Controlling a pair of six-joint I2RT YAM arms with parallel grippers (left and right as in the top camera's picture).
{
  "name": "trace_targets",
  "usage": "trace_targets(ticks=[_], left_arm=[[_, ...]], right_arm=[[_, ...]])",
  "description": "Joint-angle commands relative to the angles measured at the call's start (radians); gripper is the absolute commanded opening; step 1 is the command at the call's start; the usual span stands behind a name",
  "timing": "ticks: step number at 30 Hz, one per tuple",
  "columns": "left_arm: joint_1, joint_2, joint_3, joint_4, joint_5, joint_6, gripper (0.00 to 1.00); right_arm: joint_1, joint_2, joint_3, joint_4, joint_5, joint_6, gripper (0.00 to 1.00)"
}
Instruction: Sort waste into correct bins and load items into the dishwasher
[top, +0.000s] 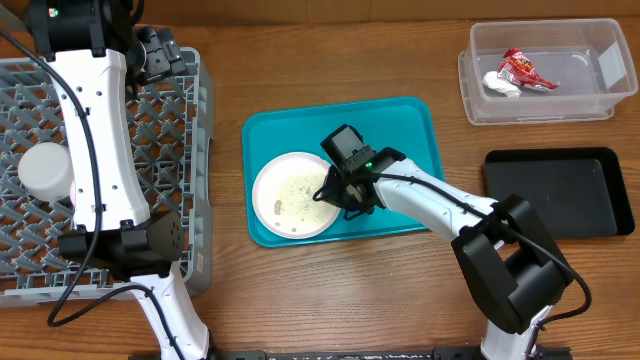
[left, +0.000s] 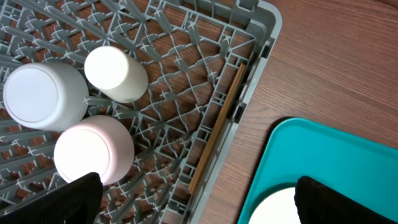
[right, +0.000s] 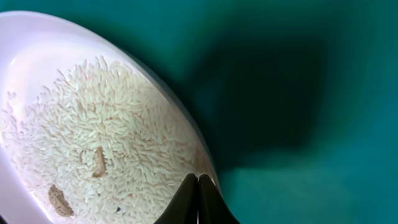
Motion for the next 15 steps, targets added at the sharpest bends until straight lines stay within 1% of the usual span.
trace_targets(ticks=[1, 8, 14, 15], left_arm=[[0.003, 0.008, -0.005, -0.002, -0.002, 0.008, 1.0], [0.003, 0.008, -0.005, -0.002, -0.002, 0.009, 1.0], [0.003, 0.008, -0.005, -0.002, -0.002, 0.009, 1.0], [0.003, 0.008, -0.005, -0.002, -0.002, 0.008, 1.0]], right_arm=[[-0.006, 0.001, -0.005, -0.015, 0.086, 0.005, 0.04], [-0.055, 0.0, -0.001, -0.096, 0.196, 0.005, 0.04], [-0.162, 0.0, 0.031, -0.191, 0.241, -0.008, 0.04], [-0.185, 0.0, 0.042, -0.203, 0.245, -0.033, 0.04]])
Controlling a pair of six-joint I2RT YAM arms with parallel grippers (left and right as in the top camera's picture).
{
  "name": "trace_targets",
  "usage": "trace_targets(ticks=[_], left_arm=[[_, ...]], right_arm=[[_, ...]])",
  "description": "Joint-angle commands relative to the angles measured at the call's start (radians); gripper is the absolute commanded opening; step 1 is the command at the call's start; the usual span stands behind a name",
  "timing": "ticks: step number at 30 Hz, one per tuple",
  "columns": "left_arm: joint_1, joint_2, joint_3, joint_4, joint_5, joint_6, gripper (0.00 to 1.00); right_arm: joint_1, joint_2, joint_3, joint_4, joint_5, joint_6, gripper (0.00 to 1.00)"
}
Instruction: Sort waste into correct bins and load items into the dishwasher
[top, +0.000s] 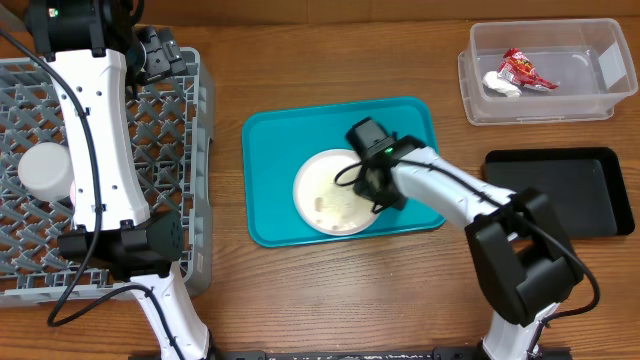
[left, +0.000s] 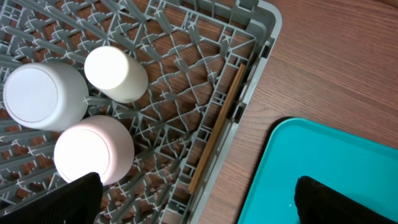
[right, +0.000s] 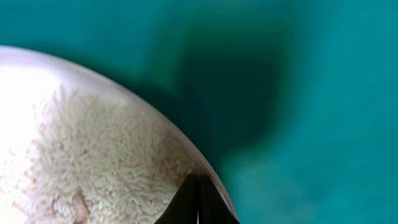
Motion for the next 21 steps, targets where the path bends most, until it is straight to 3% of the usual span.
trace_targets(ticks=[1, 4, 11, 18, 21], left_arm=[[0.003, 0.008, -0.005, -0.002, -0.002, 0.008, 1.0], [0.003, 0.008, -0.005, -0.002, -0.002, 0.008, 1.0], [0.003, 0.008, -0.005, -0.002, -0.002, 0.008, 1.0], [0.003, 0.008, -0.005, -0.002, -0.002, 0.008, 1.0], [0.002, 0.008, -0.005, -0.002, -0.002, 0.008, 1.0]], right_arm=[[-0.073, 0.0, 0.043, -0.026, 0.066, -0.068, 0.04], [-0.129, 0.0, 0.091, -0.07, 0.071, -0.153, 0.04], [-0.22, 0.0, 0.27, -0.28, 0.145, -0.166, 0.04], [-0.171, 0.0, 0.39, -0.347, -0.154, -0.341, 0.04], [-0.096, 0.0, 0.39, -0.332, -0.202, -0.348, 0.04]])
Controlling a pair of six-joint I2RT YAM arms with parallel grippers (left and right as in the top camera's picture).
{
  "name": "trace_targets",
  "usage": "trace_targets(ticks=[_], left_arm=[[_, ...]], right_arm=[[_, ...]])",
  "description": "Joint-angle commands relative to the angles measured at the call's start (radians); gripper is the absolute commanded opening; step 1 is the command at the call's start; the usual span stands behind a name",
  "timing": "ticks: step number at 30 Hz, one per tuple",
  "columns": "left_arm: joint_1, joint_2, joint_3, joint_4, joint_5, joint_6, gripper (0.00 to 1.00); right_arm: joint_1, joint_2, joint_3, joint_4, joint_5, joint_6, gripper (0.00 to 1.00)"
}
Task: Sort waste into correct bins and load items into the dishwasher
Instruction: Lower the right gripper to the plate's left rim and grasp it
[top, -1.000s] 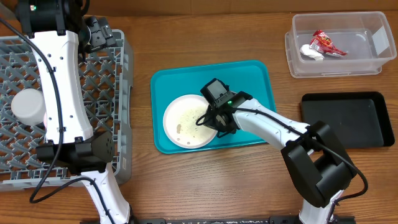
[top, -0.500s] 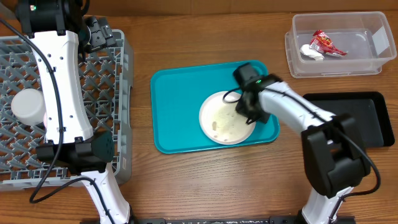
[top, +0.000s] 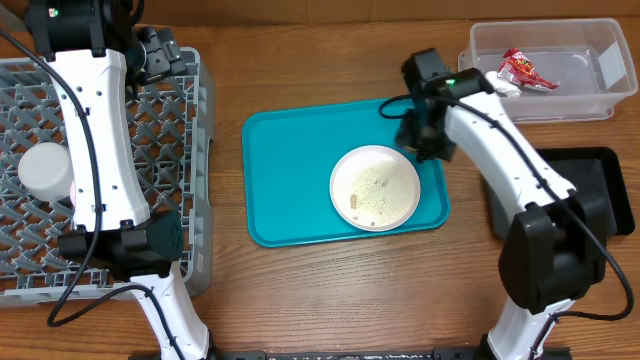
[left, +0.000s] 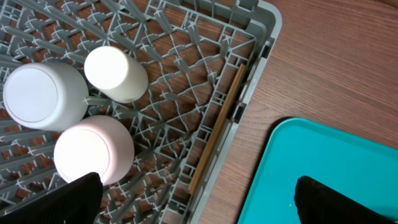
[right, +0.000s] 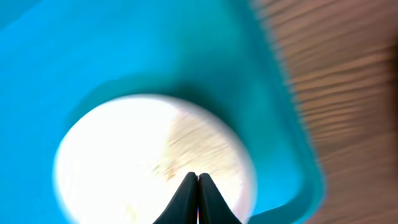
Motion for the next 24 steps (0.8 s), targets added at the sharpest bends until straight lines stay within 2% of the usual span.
trace_targets(ticks=[1, 2, 3, 4, 5, 6, 12, 19, 20, 23, 24], left_arm=[[0.002, 0.008, -0.005, -0.002, -0.002, 0.008, 1.0], [0.002, 0.008, -0.005, -0.002, -0.003, 0.008, 1.0], [0.002, 0.008, -0.005, -0.002, -0.002, 0.008, 1.0], [0.002, 0.008, -0.005, -0.002, -0.002, 0.008, 1.0], [0.002, 0.008, -0.005, -0.002, -0.002, 0.008, 1.0], [0.002, 0.008, -0.005, -0.002, -0.002, 0.008, 1.0], [0.002, 0.008, -0.005, -0.002, -0.002, 0.008, 1.0], [0.002, 0.008, -0.005, -0.002, -0.002, 0.008, 1.0], [0.002, 0.008, -0.005, -0.002, -0.002, 0.008, 1.0], [0.002, 0.008, -0.005, -0.002, -0.002, 0.008, 1.0], [0.002, 0.008, -0.005, -0.002, -0.002, 0.008, 1.0]], right_arm=[[0.105, -0.002, 0.02, 0.012, -0.124, -0.068, 0.07], [0.142, -0.002, 0.02, 0.02, -0.119, -0.068, 0.13], [0.174, -0.002, 0.02, 0.029, -0.112, -0.068, 0.29], [0.206, -0.001, 0.02, 0.04, -0.1, -0.068, 0.54], [0.239, -0.001, 0.02, 0.054, -0.082, -0.068, 0.86], [0.275, -0.001, 0.019, 0.073, -0.051, -0.068, 1.0], [0.414, 0.001, -0.006, 0.145, 0.153, -0.05, 1.0], [0.44, 0.001, -0.071, 0.214, 0.164, -0.029, 0.98], [0.441, 0.002, -0.078, 0.219, 0.165, -0.029, 0.93], [0.441, 0.014, -0.082, 0.219, 0.166, -0.03, 0.57], [0.441, 0.02, -0.082, 0.22, 0.166, -0.029, 0.5]])
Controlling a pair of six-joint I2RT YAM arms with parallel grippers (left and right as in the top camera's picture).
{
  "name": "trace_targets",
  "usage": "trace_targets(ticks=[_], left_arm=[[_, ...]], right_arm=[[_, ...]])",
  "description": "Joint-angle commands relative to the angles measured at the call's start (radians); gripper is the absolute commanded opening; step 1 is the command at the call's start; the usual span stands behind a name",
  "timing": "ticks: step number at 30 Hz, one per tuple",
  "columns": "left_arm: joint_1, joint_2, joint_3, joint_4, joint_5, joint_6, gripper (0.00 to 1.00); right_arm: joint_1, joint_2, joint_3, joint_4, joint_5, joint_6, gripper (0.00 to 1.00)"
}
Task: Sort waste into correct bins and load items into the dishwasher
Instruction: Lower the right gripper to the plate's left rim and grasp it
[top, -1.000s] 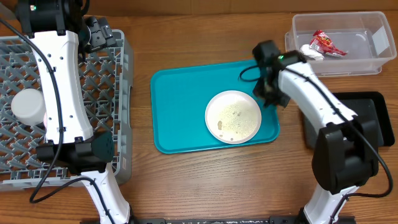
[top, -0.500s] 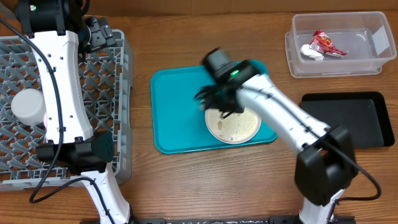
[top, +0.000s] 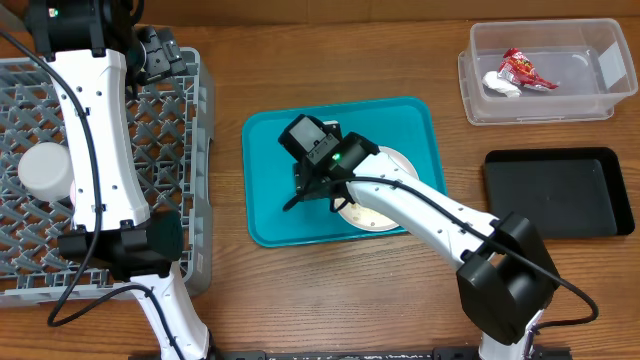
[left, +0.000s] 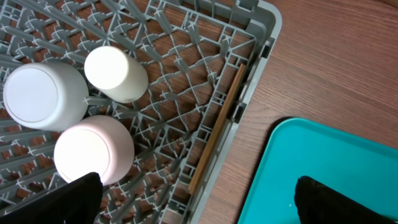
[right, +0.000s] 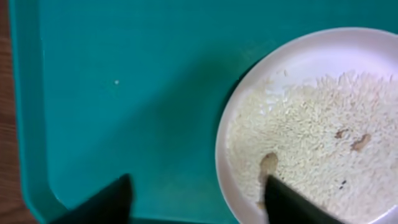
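A white plate (right: 311, 118) with rice and a few brown scraps lies on the right half of the teal tray (right: 124, 93). In the overhead view the plate (top: 385, 205) shows partly under my right arm. My right gripper (right: 196, 199) is open low over the tray and straddles the plate's left rim. One finger is over the rice and the other over bare tray. In the overhead view the right gripper (top: 312, 192) sits mid-tray. My left gripper (left: 196, 202) is open above the grey dish rack's (left: 186, 93) corner and holds nothing.
Three upturned cups (left: 93, 149) and a wooden stick (left: 217, 127) sit in the rack (top: 190, 130). At the back right is a clear bin (top: 540, 95) holding a red wrapper (top: 522, 68). A black tray (top: 560, 190) lies in front of that bin.
My right gripper was shut and raised near the tray's back right edge. It is now open and low at the plate's left rim. The plate and left arm have not moved.
My right gripper was shut on the plate's rim with the plate at the tray's left-centre. Then the plate was further right, still gripped. Then the plate lay on the tray's right half, with the gripper shut above it. Now the gripper is open beside it.
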Motion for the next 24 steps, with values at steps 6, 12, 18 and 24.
trace_targets(ticks=[6, 12, 18, 24], left_arm=[[0.002, 0.008, -0.005, -0.002, -0.002, 0.008, 1.0], [0.0, 0.008, -0.005, -0.002, -0.002, 0.008, 1.0], [0.0, 0.008, -0.005, -0.002, -0.002, 0.008, 1.0], [-0.002, 0.008, -0.005, -0.002, -0.002, 0.008, 1.0]], right_arm=[[0.017, 0.085, -0.007, 0.011, 0.016, 0.011, 0.44], [0.049, 0.145, -0.007, 0.014, 0.013, 0.014, 0.44], [0.055, 0.167, -0.009, 0.031, 0.024, 0.014, 0.43], [0.055, 0.174, -0.011, 0.031, 0.029, 0.014, 0.4]])
